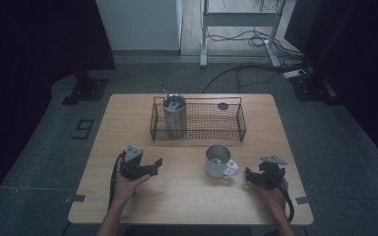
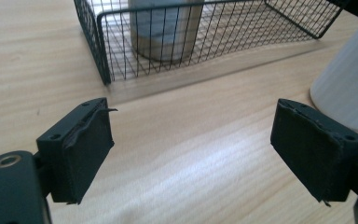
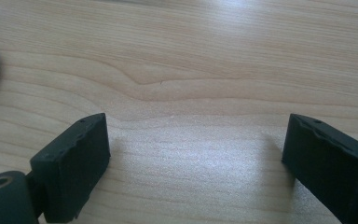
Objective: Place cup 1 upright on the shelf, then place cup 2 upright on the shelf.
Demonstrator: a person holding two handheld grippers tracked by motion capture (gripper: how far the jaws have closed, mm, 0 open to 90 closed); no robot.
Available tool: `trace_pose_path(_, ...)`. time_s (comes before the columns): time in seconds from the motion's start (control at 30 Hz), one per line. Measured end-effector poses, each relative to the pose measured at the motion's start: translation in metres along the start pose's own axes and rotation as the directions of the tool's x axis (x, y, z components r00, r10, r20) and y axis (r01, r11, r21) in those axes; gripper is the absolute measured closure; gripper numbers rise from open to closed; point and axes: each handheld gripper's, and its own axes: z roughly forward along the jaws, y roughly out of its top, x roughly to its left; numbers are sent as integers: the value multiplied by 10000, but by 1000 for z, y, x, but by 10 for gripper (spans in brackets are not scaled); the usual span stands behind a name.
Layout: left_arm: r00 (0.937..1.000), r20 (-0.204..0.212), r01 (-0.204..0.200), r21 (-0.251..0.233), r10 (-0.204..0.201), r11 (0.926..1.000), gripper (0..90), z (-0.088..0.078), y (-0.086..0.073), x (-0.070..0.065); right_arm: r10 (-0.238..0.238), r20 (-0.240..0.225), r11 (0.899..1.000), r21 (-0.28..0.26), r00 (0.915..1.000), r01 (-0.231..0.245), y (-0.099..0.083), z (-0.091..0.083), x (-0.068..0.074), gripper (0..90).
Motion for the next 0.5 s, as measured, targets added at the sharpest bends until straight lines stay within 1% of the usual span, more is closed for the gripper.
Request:
trace_pose_path(0.07, 10000, 30, 90, 24, -90, 10000, 132, 1, -5, 2, 8, 3, 10000, 2, 10000, -8, 0, 0, 0, 69)
trace_pose_path(0.13, 10000, -55, 2, 225, -1, 9997, 138, 2, -6, 4, 5, 8, 10000, 4, 10000, -5, 0, 0, 0, 67)
trace_pose_path(0.17, 9999, -102, 15, 213, -13, 9998, 139, 1, -7, 5, 15, 14, 10000, 6, 10000, -15, 0, 0, 0, 66)
trace_pose_path(0.23, 9999, -64, 104, 160, -103, 9998, 142, 0, -7, 6, 75, 81, 10000, 47, 9999, -75, 0, 1, 0, 43)
trace_pose_path(0.3, 9999, -101, 62, 177, -60, 9998, 142, 0, -8, 6, 134, 198, 9999, 47, 9997, -135, 0, 0, 0, 45)
trace_pose_path(0.5, 10000, 37, 61, 372, -62, 9993, 142, 3, -12, 2, -111, 328, 9999, -109, 9994, 114, 0, -4, 1, 40)
